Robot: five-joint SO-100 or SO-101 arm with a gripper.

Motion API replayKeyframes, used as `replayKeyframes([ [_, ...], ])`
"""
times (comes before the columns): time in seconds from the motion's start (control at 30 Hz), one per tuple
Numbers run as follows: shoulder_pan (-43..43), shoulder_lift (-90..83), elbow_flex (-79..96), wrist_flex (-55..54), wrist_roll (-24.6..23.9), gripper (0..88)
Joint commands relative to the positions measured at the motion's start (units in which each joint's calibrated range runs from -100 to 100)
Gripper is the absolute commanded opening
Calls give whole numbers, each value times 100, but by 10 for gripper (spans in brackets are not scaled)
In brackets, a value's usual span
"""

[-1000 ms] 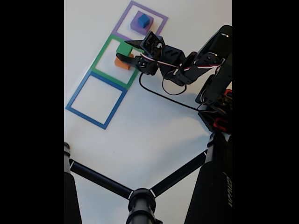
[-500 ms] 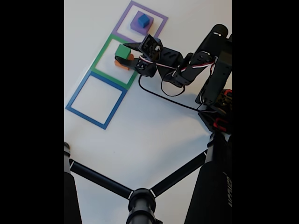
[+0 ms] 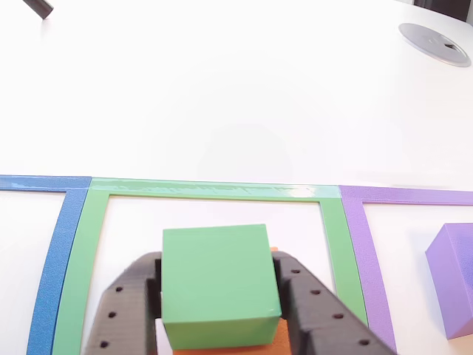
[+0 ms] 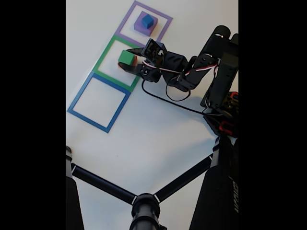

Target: Tower of hanoi

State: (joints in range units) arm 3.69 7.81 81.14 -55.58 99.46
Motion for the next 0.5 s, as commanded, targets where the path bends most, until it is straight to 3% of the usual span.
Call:
replayKeyframes([
  [0.0, -52, 55, -69, -296, 54, 114],
  [0.3, -4, 119, -214, -385, 54, 245],
  [0.47, 53, -91, -287, -345, 54, 266],
])
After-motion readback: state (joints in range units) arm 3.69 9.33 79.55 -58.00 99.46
